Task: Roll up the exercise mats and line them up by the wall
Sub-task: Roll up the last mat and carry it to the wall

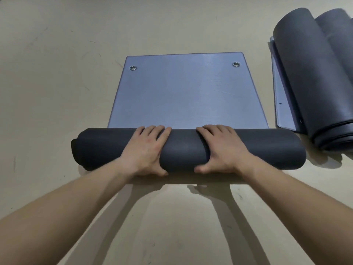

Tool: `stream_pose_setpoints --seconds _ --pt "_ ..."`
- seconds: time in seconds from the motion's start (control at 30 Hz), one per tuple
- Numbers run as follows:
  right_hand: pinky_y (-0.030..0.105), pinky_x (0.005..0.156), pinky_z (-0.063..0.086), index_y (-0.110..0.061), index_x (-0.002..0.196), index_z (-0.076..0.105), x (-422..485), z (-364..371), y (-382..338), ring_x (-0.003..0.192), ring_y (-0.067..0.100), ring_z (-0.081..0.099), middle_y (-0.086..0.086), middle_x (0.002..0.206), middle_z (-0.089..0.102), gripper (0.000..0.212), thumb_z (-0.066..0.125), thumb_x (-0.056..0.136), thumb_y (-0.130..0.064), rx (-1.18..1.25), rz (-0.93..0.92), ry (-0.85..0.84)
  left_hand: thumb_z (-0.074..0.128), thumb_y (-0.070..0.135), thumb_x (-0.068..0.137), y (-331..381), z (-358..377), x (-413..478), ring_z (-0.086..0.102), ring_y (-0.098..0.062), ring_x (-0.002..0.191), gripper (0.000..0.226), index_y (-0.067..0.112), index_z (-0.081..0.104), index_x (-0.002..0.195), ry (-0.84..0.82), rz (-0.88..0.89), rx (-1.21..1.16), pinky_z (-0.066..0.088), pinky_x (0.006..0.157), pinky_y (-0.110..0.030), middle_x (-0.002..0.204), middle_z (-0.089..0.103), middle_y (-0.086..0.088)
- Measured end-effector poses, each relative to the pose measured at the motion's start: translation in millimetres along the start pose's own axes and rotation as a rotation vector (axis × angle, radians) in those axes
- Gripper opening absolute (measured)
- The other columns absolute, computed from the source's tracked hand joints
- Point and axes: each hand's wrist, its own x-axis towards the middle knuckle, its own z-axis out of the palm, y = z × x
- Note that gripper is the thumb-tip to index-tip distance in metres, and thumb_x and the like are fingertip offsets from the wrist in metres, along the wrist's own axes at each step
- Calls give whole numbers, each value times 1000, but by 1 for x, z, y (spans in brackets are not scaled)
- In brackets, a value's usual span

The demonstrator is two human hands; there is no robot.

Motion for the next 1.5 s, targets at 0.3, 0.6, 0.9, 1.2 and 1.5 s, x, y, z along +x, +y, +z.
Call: stream_pose_setpoints --seconds 0.3,0.6,0.9,1.2,1.5 --pt "38 80 49 -39 142 44 39 -42 9 102 22 60 -7 123 61 104 79 54 -80 51 44 -140 76 75 64 4 -16 19 50 -27 129 112 27 24 152 61 -43 15 42 111 -48 148 47 -1" --pt "54 116 28 -24 156 25 -21 9 -14 134 34 45 7 148 45 134 77 49 -86 -170 68 213 83 78 52 -15 -53 35 58 -23 115 122 35 28 152 -290 -3 -167 49 92 -39 134 57 6" --pt "43 93 48 -35 149 34 49 -48 13 112 28 60 -1 129 59 118 80 51 -83 -20 45 -101 75 81 55 -8 -29 24 55 -28 112 122 28 19 150 64 -86 43 47 99 -42 137 51 -2" --pt "57 122 18 -29 160 8 -13 1 -7 146 30 30 4 159 29 138 73 53 -88 -67 107 76 79 84 49 -18 -48 32 55 -27 121 130 35 19 154 -200 3 -76 46 104 -46 138 53 3" --pt "60 124 13 -28 161 8 16 -7 0 152 31 25 5 164 25 140 75 54 -87 -62 141 80 76 83 56 -10 -31 34 36 -30 141 131 27 12 156 48 -25 18 26 119 -55 158 33 0"
